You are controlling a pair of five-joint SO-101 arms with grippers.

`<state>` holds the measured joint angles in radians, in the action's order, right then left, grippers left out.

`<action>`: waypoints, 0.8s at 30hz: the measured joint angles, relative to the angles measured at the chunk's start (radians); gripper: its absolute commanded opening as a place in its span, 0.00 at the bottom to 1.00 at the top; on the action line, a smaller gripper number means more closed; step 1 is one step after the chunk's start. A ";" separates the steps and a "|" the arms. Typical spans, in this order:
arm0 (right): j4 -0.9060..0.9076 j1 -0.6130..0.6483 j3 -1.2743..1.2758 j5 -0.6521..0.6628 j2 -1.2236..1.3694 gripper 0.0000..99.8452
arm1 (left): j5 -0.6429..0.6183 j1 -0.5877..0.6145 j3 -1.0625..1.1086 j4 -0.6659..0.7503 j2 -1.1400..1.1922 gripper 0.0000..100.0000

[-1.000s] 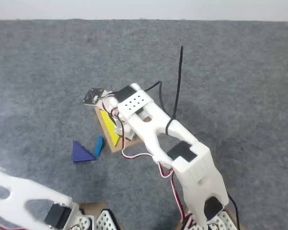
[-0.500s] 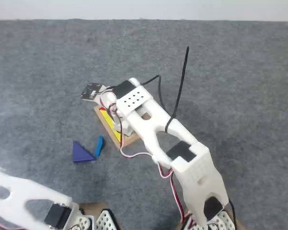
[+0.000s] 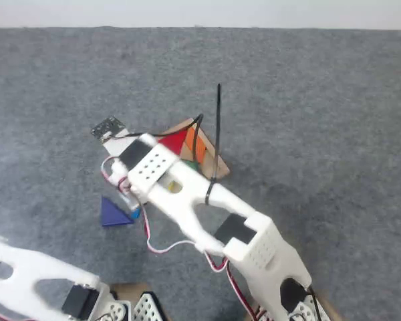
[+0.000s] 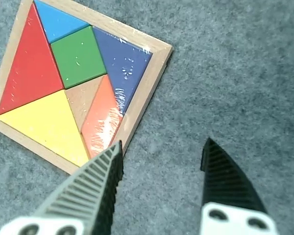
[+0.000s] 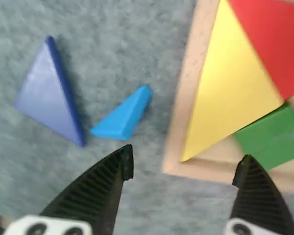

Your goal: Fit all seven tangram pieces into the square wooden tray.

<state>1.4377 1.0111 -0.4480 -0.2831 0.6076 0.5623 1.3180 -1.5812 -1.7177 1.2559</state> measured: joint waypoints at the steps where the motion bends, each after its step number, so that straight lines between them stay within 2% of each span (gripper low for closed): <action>1: 0.000 0.017 0.000 -0.074 0.000 0.32 | 0.003 0.000 0.000 0.000 0.000 0.25; 5: -0.002 0.057 0.000 -0.416 0.000 0.32 | 0.005 0.002 0.000 0.000 0.000 0.25; 8: -0.031 0.057 0.000 -0.542 0.000 0.32 | 0.005 0.002 0.000 0.000 0.000 0.25; 12: -0.089 0.057 0.000 -0.620 0.000 0.32 | 0.005 0.002 0.000 0.000 0.000 0.25; 19: -0.137 0.058 0.000 -0.629 0.031 0.32 | 0.005 0.002 0.000 0.000 0.000 0.25; 24: -0.183 0.060 0.000 -0.623 0.094 0.27 | 0.005 0.002 0.000 0.000 0.000 0.25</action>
<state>1.2551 1.0710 -0.4480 -0.9060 0.7012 0.5669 1.3195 -1.5812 -1.7177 1.2559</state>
